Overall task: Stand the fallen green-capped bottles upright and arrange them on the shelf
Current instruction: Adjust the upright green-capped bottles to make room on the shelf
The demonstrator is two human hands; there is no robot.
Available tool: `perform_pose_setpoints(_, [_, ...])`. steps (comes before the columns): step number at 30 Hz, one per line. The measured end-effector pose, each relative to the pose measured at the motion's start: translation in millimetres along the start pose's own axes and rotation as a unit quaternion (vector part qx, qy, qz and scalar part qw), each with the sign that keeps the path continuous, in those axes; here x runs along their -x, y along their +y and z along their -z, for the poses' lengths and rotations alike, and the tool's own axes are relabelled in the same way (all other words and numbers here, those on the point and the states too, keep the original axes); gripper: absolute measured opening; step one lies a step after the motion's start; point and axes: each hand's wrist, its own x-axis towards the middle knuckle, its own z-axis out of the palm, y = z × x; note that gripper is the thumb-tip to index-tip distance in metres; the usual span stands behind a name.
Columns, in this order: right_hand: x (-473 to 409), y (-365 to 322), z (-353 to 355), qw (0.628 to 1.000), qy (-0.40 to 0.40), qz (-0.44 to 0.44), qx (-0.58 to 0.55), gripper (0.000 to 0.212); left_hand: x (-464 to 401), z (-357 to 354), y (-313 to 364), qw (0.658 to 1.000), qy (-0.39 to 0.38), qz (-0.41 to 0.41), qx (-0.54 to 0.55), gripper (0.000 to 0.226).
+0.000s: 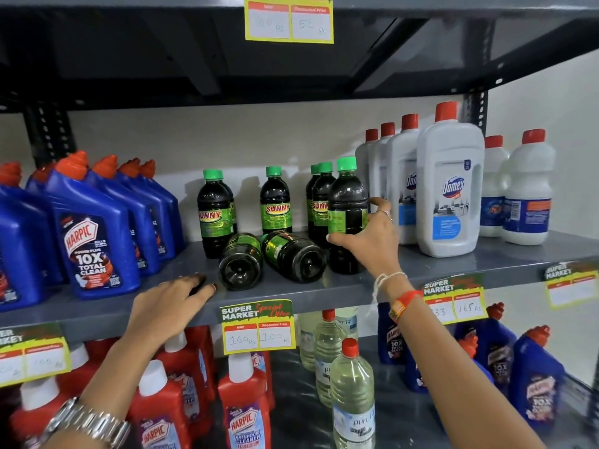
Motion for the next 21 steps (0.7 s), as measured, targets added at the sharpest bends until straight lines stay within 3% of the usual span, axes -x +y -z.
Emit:
perform_pose_setpoints(3, [-1.6, 9.3, 5.3, 0.98, -0.103, -0.051, -0.16, 0.084, -0.7, -0.1, 0.3, 1.0, -0.001, -0.003, -0.006, 0.047])
perform_pose_setpoints(5, [-3.5, 13.4, 2.4, 0.974, -0.121, -0.059, -0.182, 0.078, -1.6, -1.5, 0.0, 1.0, 0.004, -0.001, -0.005, 0.046])
perform_pose_setpoints(7, [-3.3, 9.2, -3.2, 0.988, -0.081, -0.034, -0.127, 0.085, -3.0, -3.9, -0.7, 1.0, 0.008, 0.002, -0.001, 0.046])
perform_pose_setpoints(10, [3.5, 0.8, -12.7, 0.999, 0.009, -0.003, 0.053, 0.105, -4.9, -7.4, -2.6, 1.0, 0.02, 0.001, 0.005, 0.045])
perform_pose_setpoints(13, [4.0, -0.8, -14.2, 0.993, 0.043, 0.013, 0.105, 0.097, -6.2, -11.1, -4.8, 0.999, 0.037, -0.003, 0.016, 0.043])
perform_pose_setpoints(17, [-11.5, 7.1, -6.5, 0.996, -0.042, -0.065, -0.042, 0.082, -7.2, -14.4, -6.8, 0.997, 0.062, -0.005, 0.034, 0.041])
perform_pose_setpoints(19, [-16.2, 9.9, -1.0, 0.971, -0.096, -0.124, -0.183, 0.07, -6.9, -15.5, -7.3, 0.998, 0.066, -0.018, 0.014, 0.04])
perform_pose_setpoints(21, [-18.5, 12.1, 0.8, 0.955, -0.117, -0.137, -0.235, 0.064, -6.3, -15.8, -7.5, 0.997, 0.065, -0.029, -0.007, 0.041])
